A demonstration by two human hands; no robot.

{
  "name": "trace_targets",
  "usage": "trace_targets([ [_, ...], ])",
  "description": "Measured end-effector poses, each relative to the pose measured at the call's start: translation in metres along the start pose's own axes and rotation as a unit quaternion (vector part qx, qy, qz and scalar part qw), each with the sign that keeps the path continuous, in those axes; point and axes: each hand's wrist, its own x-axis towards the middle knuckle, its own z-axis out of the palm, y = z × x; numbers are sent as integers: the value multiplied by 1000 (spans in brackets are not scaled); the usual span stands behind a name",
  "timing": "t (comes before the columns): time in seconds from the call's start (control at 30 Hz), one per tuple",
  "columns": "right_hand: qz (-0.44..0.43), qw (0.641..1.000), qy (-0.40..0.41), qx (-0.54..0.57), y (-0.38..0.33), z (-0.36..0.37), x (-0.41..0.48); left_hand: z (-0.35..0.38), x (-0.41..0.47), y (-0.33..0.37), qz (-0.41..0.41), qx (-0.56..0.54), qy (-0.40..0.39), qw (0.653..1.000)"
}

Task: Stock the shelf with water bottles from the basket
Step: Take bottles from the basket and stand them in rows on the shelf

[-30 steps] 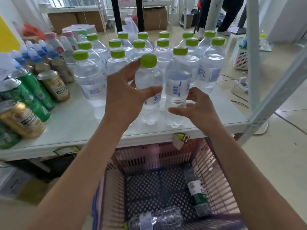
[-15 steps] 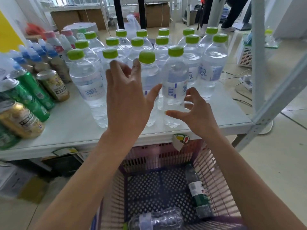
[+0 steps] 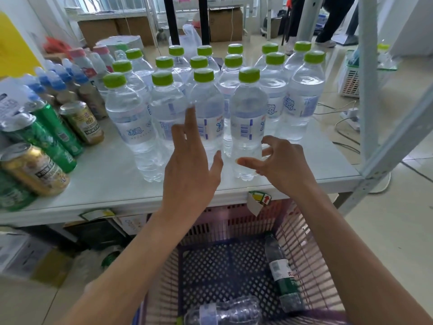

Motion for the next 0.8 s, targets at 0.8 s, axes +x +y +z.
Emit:
trace_targets([
  [0.8, 329, 760, -490, -271, 151, 94, -89, 125, -244, -114, -255, 121, -622, 730],
])
